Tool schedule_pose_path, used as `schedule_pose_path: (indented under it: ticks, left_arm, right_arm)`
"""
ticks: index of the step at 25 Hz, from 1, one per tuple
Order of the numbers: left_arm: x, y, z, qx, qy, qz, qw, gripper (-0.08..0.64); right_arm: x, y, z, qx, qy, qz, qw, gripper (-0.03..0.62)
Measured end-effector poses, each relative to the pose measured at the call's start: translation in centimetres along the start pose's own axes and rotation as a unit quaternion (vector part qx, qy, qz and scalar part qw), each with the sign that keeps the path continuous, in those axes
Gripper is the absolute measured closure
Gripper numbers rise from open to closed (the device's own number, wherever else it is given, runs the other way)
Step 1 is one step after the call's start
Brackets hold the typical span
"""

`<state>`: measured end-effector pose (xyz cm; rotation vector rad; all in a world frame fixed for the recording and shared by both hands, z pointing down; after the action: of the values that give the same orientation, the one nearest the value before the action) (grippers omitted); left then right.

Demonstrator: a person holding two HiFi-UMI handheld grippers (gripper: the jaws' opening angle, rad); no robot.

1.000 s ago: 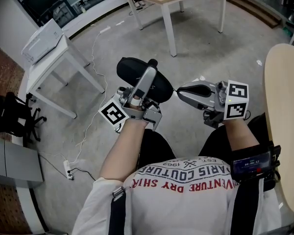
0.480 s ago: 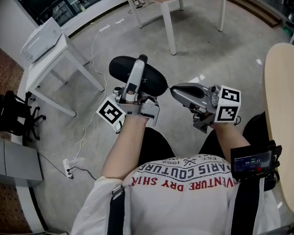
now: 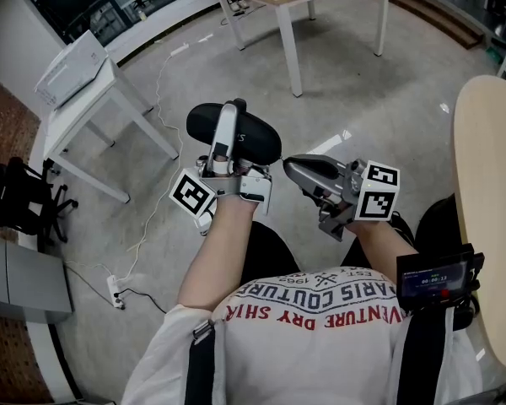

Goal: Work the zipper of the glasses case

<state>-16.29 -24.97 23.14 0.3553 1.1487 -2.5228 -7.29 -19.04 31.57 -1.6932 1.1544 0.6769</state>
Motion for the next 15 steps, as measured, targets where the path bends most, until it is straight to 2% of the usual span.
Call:
schedule_pose_path:
  ticks: [8, 15]
  left_arm:
    - [0.3, -0.8, 1.5, 0.017, -0.032, -0.034, 0.9988, 0.316]
    - [0.5, -1.2, 2.1, 0.018, -0.062, -0.057, 0.9963, 0.316]
  right_arm:
    - [-1.2, 0.2, -0.3, -0.012, 0.017, -0.007, 1.000, 0.574]
    - [-1.6, 0.5, -0.2, -0.014, 0.010, 0.004, 1.000, 0.577]
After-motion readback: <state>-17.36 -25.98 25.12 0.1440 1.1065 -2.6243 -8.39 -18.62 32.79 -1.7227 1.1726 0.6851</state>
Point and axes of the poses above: the fingertips, and each gripper's own axes: y forward along the fingers, z to its left, x out of its top, the point moved 1 cm from there along -y, backward along the fingers, and after that the axes turned 2 degrees about x, right-handed, at the moved point
